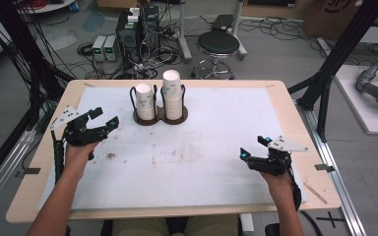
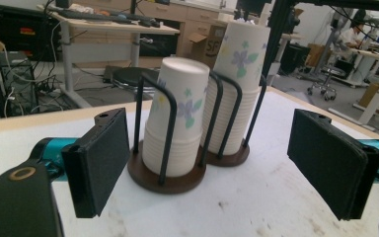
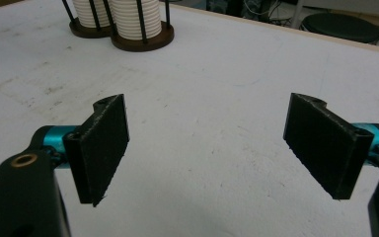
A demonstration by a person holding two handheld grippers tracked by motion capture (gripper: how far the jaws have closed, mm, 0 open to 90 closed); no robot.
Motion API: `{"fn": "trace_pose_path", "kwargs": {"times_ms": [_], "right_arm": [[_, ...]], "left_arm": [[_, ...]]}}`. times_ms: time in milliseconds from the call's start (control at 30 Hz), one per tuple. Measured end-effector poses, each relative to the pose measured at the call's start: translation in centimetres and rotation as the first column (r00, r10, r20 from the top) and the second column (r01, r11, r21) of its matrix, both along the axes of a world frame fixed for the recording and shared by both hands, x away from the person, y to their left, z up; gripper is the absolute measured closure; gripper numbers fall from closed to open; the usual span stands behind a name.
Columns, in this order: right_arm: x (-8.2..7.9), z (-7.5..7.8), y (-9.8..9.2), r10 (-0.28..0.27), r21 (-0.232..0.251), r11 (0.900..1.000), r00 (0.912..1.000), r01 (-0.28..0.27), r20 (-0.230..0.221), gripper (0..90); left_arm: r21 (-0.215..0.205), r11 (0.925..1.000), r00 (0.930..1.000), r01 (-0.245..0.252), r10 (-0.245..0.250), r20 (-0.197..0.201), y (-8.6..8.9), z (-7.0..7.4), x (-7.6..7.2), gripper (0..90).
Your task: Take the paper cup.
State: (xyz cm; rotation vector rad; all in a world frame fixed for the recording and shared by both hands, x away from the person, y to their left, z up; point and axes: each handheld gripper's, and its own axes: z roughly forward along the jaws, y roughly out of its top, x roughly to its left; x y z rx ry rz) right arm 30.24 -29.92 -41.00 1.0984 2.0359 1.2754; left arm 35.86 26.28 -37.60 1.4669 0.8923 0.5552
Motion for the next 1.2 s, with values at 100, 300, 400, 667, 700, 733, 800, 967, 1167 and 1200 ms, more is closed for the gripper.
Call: {"fn": "trace_pose_path", "kwargs": {"times_ms": [100,300,400,667,700,733,800,967,1167,1200], "right_arm": [[0.4,-0.2,0.3,0.016,-0.006,1.0,0.9998,-0.016,-0.015,18.0],[0.5,-0.2,0.4,0.023,-0.003,1.0,0.9996,-0.023,-0.014,18.0],[0.4,-0.2,0.4,0.025,-0.002,1.0,0.9995,-0.025,-0.017,18.0],[0.2,-0.2,0.1,0.029,0.001,1.0,0.9995,-0.029,-0.011,18.0],[0.2,-0.2,0.0,0.027,0.003,1.0,0.9996,-0.027,-0.012,18.0],[0.1,-0.2,-0.1,0.024,0.004,1.0,0.9996,-0.024,-0.013,18.0],[0.1,-0.2,0.0,0.024,0.005,1.0,0.9996,-0.024,-0.013,18.0],[0.0,-0.1,0.1,0.03,0.001,1.0,0.9995,-0.03,-0.008,18.0],[0.1,-0.2,0.1,0.034,0.004,0.999,0.9993,-0.034,-0.013,18.0],[0.2,-0.2,0.1,0.037,0.002,0.999,0.9992,-0.037,-0.017,18.0]], "left_arm": [[0.013,0.9997,0.9997,0.023,-0.023,0.004,-0.6,1.4,1.6,16.3],[0.083,0.9935,0.9969,0.078,-0.077,-0.014,-2.8,3.8,5.8,16.5],[0.103,0.9913,0.9963,0.082,-0.079,-0.032,-3.5,4.1,7.3,16.5],[0.111,0.9896,0.9948,0.091,-0.085,-0.057,-5.9,4.6,10.4,16.9],[0.115,0.9897,0.9942,0.086,-0.077,-0.074,-6.1,4.5,10.8,17.0],[0.124,0.989,0.9938,0.081,-0.07,-0.087,-6.3,4.4,11.1,16.8],[0.136,0.9873,0.9932,0.081,-0.068,-0.094,-6.7,4.3,11.6,16.8],[0.15,0.9867,0.9947,0.061,-0.048,-0.091,-7.2,4.2,12.4,18.0],[0.188,0.9801,0.9914,0.063,-0.04,-0.125,-7.8,3.2,12.9,18.5],[0.199,0.978,0.9907,0.063,-0.037,-0.131,-7.8,3.0,13.0,18.8]]}}
